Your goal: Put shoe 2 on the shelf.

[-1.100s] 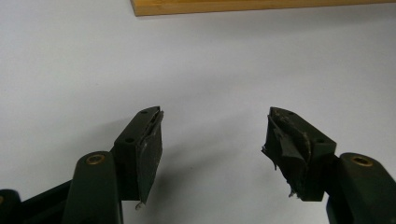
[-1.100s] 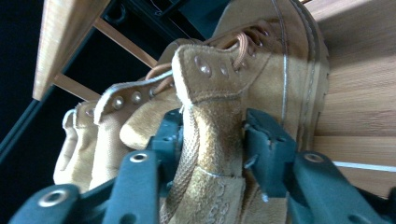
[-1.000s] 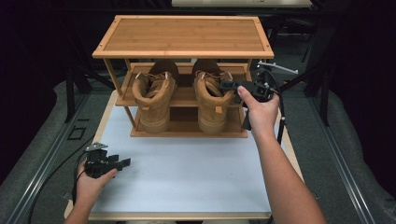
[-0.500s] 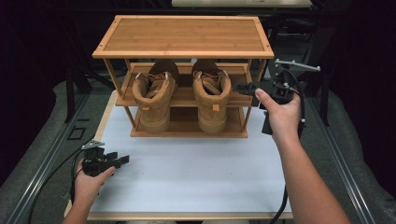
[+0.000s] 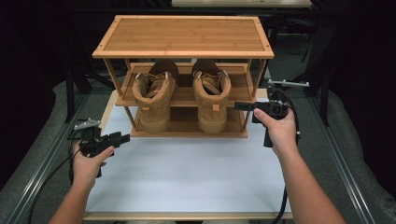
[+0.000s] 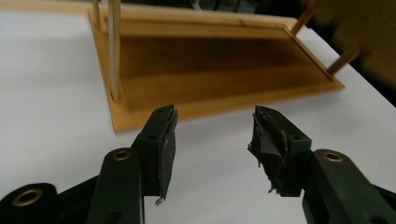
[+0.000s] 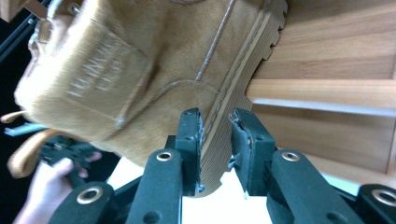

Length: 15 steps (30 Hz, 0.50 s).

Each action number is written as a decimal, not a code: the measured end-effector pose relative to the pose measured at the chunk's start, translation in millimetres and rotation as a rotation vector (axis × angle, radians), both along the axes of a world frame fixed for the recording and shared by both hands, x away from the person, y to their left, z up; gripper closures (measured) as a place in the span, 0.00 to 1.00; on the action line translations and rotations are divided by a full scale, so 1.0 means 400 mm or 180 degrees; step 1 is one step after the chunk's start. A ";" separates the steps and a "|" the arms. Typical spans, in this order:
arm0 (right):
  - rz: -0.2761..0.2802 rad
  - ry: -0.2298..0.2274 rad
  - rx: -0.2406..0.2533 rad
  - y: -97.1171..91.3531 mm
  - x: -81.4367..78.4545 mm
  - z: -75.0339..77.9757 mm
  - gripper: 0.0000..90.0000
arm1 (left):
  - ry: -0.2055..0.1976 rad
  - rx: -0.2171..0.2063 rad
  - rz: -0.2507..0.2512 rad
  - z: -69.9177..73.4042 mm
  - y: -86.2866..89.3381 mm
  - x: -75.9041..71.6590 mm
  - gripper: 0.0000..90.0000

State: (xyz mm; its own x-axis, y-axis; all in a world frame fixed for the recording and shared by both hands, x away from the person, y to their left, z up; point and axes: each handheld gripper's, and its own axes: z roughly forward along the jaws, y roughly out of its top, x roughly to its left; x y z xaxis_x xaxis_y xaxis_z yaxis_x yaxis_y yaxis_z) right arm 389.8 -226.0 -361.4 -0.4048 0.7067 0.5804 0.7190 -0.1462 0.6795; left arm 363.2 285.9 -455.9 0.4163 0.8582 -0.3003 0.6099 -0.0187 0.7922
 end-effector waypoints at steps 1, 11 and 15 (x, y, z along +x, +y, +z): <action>0.0050 0.0003 0.0023 0.009 0.014 -0.019 0.80 | -0.0035 0.0019 0.0027 0.029 -0.012 0.018 0.56; -0.0326 -0.0074 0.0232 0.026 0.056 -0.073 0.94 | -0.0377 -0.0212 0.0025 0.109 -0.082 0.086 0.99; -0.0462 -0.0089 0.0313 0.042 0.086 -0.098 0.97 | -0.0481 -0.0167 -0.0006 0.132 -0.135 0.132 1.00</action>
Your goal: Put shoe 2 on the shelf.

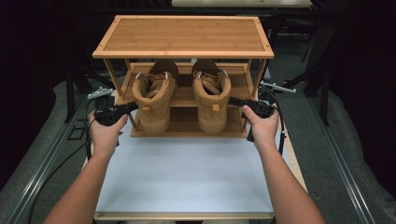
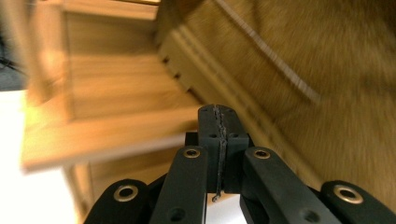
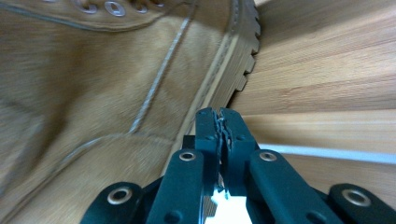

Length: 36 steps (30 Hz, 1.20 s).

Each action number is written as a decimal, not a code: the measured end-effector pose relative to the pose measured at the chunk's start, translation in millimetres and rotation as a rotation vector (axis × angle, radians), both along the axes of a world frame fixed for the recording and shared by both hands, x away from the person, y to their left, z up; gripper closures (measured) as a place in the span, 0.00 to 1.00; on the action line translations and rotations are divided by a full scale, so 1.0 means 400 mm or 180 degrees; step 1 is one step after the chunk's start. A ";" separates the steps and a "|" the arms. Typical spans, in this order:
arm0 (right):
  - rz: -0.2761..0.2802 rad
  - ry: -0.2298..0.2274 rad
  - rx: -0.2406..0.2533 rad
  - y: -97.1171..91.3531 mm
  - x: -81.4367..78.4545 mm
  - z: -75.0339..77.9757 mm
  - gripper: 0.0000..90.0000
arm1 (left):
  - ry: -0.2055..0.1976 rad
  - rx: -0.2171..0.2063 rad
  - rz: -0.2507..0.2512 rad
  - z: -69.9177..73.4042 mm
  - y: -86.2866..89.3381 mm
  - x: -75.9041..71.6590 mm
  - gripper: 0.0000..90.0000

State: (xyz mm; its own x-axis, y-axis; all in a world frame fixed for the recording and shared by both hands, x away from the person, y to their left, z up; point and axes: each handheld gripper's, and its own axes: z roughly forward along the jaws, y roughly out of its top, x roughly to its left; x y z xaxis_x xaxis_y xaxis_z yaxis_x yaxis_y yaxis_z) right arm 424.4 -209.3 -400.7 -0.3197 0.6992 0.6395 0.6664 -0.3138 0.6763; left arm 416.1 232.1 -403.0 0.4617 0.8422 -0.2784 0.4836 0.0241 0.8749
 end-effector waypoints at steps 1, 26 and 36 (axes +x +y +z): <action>-0.0005 -0.0005 -0.0019 0.005 0.005 -0.005 0.96 | 0.0001 0.0046 0.0054 0.002 -0.009 0.007 1.00; 0.0018 0.0066 0.0112 0.049 0.021 -0.025 1.00 | 0.0093 -0.0081 -0.0117 0.006 -0.079 0.034 1.00; -0.0025 0.0090 0.0067 0.071 0.015 -0.021 1.00 | 0.0197 -0.0090 -0.0173 0.015 -0.123 0.036 1.00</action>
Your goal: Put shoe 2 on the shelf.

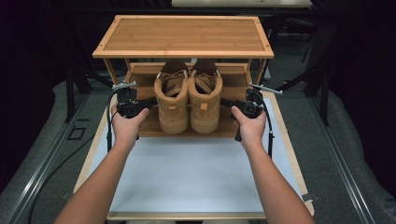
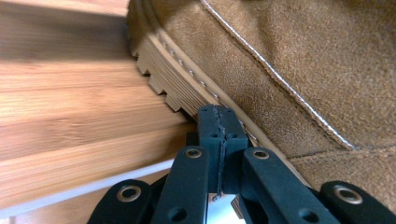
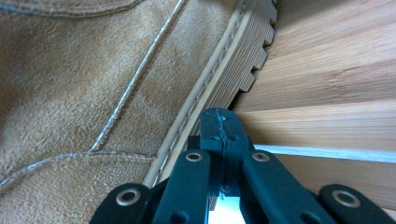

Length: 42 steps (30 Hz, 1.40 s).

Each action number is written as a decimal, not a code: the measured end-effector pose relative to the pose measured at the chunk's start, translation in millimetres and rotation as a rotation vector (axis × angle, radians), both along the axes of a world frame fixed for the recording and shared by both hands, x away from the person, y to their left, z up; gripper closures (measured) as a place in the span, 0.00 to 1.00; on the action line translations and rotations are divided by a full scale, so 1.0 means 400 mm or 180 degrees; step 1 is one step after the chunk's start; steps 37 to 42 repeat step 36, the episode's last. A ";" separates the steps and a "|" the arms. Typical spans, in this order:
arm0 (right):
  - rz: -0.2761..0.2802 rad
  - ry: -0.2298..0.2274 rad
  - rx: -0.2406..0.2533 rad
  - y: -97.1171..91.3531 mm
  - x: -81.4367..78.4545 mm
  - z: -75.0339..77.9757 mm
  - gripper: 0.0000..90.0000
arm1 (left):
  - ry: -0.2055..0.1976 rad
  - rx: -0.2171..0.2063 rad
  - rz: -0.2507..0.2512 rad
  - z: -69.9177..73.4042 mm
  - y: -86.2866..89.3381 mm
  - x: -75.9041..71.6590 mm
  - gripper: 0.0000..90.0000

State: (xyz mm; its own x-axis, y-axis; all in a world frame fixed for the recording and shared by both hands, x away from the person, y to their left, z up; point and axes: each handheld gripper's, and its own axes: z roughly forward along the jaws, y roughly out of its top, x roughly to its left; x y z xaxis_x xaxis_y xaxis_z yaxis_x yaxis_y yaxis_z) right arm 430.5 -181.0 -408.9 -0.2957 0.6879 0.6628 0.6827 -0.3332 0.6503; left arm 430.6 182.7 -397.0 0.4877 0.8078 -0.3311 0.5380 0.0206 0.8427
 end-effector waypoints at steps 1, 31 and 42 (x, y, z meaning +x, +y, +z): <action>-0.0009 0.0016 -0.0016 0.001 0.000 0.002 1.00 | 0.0005 -0.0013 0.0009 0.001 -0.001 0.000 1.00; -0.0418 -0.0151 -0.0152 0.018 0.064 0.021 1.00 | -0.0164 -0.0017 0.0220 0.018 -0.020 0.085 0.99; -0.0406 -0.0222 -0.0162 -0.019 0.030 0.037 1.00 | -0.0199 0.0060 0.0233 0.027 0.030 0.038 0.98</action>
